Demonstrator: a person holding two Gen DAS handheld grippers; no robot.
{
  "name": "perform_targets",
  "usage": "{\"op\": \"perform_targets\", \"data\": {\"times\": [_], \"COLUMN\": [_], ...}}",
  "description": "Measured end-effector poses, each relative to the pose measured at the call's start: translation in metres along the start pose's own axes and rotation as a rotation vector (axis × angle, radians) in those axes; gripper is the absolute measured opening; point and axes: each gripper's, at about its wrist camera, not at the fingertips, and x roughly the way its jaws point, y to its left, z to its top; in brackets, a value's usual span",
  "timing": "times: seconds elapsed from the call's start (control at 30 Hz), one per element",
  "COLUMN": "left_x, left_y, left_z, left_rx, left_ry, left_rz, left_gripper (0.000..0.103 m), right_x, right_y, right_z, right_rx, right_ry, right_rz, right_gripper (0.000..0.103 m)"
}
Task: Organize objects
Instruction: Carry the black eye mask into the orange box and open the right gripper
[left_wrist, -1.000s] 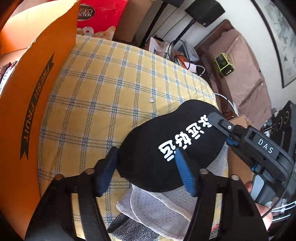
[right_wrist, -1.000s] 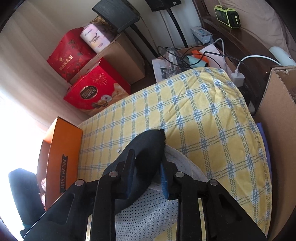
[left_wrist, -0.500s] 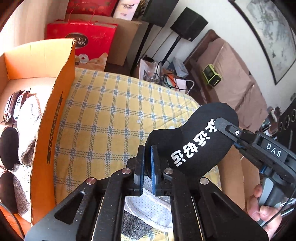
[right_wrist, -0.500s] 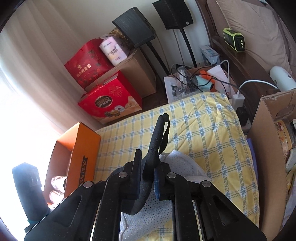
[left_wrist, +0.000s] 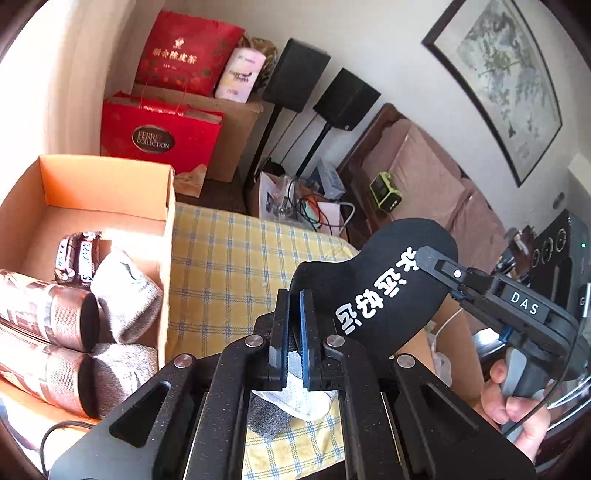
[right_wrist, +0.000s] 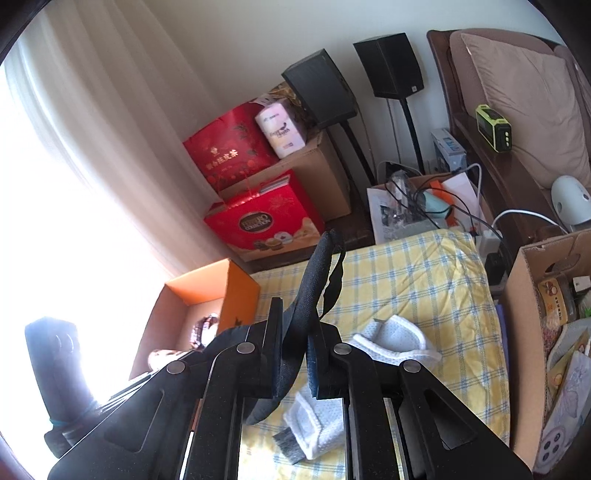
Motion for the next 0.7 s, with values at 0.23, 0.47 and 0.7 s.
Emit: {"op": "perform_targets", "data": {"times": [0.23,0.47,0.7], "left_x": [-0.05,-0.076,-0.077], "left_y": [0.039,0.107,0.178], "left_z": [0.026,0.048,0.063], "left_rx": [-0.014,-0.044,-0.066], "left_ry": [-0.067,-0.073,-0.06], "left_rz": [0.035,0.118,0.23], "left_gripper": [0.004,0.004,0.003], "right_x": [-0.002,0.042,0.112], "right_y": [0.063,0.121,0.162], "right_z": [0.006,-0.004,-0.026], "right_rx": [-0.07,-0.132,-0.153], "right_ry": [-0.02,0.022,0.084], "right_rz": [0.077,0.127,0.161], "right_gripper": [0.011,0.011,0.011]}}
